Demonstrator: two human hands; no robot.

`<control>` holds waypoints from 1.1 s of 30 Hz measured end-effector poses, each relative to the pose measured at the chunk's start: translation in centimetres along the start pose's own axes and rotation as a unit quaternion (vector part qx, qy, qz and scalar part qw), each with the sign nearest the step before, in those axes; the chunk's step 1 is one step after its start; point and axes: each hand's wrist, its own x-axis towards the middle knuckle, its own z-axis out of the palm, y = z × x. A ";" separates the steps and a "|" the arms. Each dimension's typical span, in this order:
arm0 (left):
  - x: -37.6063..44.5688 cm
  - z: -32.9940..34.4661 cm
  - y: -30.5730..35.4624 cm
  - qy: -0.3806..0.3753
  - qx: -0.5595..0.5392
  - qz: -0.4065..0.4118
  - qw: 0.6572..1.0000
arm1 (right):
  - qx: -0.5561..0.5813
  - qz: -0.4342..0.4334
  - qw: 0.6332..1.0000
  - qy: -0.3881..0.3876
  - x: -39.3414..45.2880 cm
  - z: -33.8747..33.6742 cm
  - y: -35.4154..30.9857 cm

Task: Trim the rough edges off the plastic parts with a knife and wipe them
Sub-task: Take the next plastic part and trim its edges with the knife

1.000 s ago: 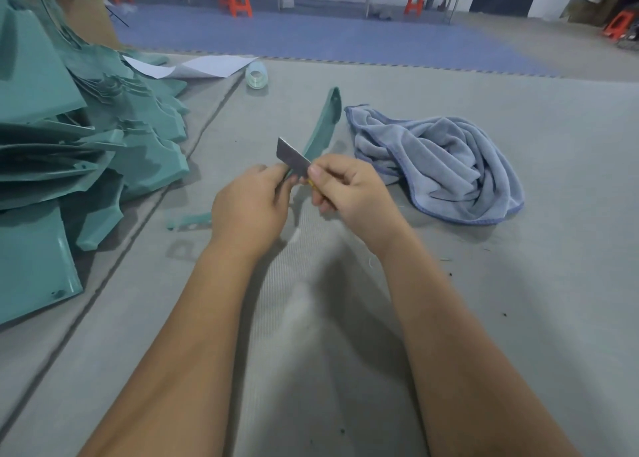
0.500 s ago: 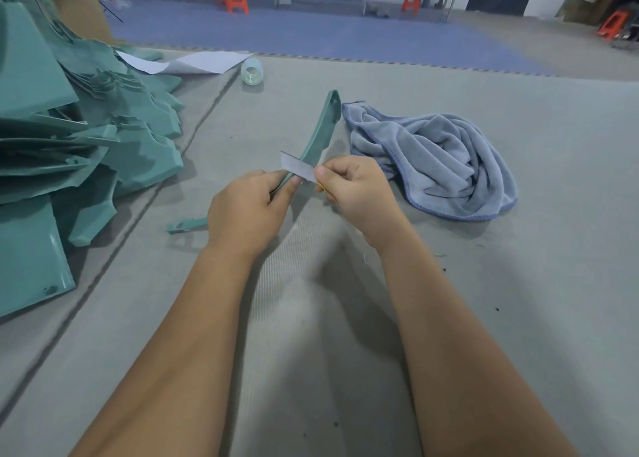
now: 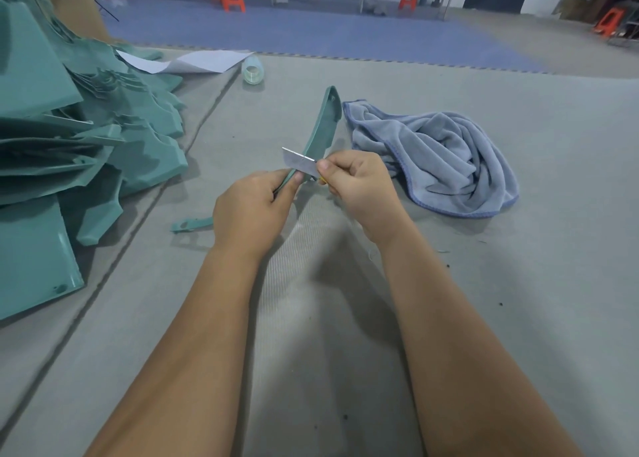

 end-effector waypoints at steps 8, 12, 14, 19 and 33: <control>-0.4 -0.3 0.0 -0.014 0.005 0.022 1.000 | 0.159 0.032 0.983 0.088 0.4 -1.2 -0.3; -0.3 -0.4 0.0 -0.010 0.004 0.023 1.000 | 0.139 0.023 0.986 0.093 0.6 -1.1 0.1; -0.3 -0.4 -0.1 -0.011 0.007 0.028 1.000 | 0.139 0.026 0.984 0.107 0.8 -1.0 0.0; -0.3 -0.7 -0.6 -0.030 -0.034 0.012 0.999 | 0.200 0.050 0.955 0.214 1.4 -4.0 0.3; 0.2 -1.6 1.2 -0.028 0.027 0.042 0.998 | 0.111 0.017 0.993 -0.023 -0.5 -1.5 -0.8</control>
